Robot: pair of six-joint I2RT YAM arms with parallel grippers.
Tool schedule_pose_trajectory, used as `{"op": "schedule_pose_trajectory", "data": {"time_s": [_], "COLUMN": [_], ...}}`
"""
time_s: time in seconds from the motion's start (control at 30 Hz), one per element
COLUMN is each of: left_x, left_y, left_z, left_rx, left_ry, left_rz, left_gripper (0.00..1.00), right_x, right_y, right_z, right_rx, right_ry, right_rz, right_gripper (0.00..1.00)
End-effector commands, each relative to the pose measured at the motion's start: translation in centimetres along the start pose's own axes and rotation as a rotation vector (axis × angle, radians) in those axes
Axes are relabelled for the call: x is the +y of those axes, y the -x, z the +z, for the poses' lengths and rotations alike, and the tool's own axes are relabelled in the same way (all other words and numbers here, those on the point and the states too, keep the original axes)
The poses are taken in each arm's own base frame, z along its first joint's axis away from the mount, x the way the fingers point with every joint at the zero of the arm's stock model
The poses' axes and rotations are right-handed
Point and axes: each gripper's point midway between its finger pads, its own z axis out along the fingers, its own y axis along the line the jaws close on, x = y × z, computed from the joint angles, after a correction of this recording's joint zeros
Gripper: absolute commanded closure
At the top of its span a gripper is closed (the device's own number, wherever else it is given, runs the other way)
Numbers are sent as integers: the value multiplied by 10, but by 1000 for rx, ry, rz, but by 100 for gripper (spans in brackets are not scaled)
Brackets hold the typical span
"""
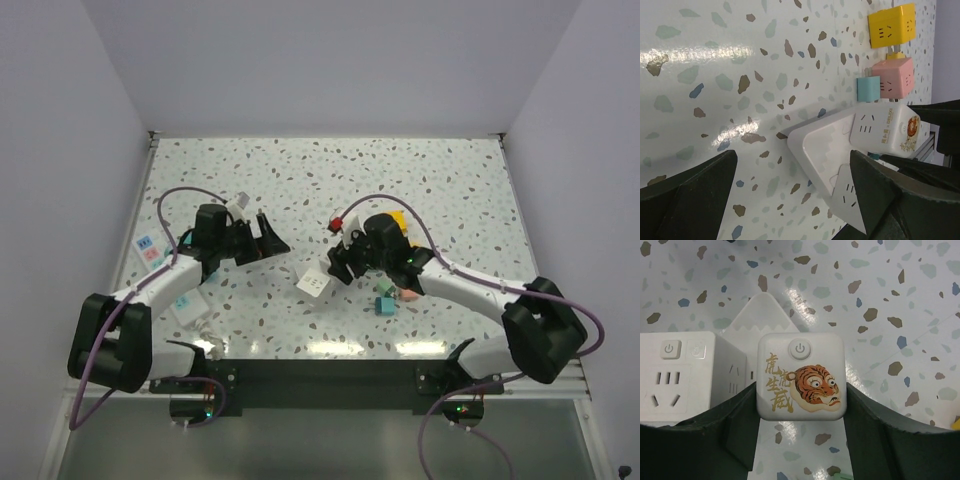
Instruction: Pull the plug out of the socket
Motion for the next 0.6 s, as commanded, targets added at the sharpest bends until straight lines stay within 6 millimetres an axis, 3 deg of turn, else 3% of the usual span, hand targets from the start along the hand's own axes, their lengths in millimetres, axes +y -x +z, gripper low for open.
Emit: {"op": "schedule_pose_trajectory", "data": {"time_s": [0.0,0.07,0.1,0.13,0.27,0.3,0.33,0.37,0.4,0.43,0.47,0.5,0.53,0.57], "left_x": [-11,-11,-10,-10,-7,-5,-4,-4,-3,-4,-4,2,2,1], "left_y": [17,16,15,14,13,14,15,19,20,22,25,23,25,28], "left_z": [4,6,6,7,7,7,7,6,5,5,4,2,0,-2], "left_rx": [-67,-62,-60,-59,-60,-62,-66,-83,-88,-96,-109,-106,-115,-130], "left_ry": [-22,-17,-10,-6,8,22,30,42,50,54,58,95,103,106], "left_rz": [29,32,28,29,23,18,14,14,6,5,2,-20,-24,-25], "left_gripper": [0,0,0,0,0,0,0,0,0,0,0,0,0,0], "right_x": [-2,-5,-8,-10,-25,-30,-33,-49,-54,-59,-63,-65,-65,-61], "right_y": [19,12,21,23,37,56,51,54,74,80,68,92,90,75], "right_z": [17,25,26,25,13,5,-1,-11,-21,-29,-39,-50,-51,-60], "right_rx": [-74,-35,-44,-42,-42,-82,-44,-40,-74,-82,-14,-47,-8,79], "right_ry": [11,3,-8,-22,-121,-156,-193,-295,-337,-380,-434,-466,-476,-492], "right_rz": [2,7,11,19,51,64,109,145,197,231,277,339,364,403], "right_gripper": [41,34,24,2,1,1,1,1,1,1,1,1,1,1]}}
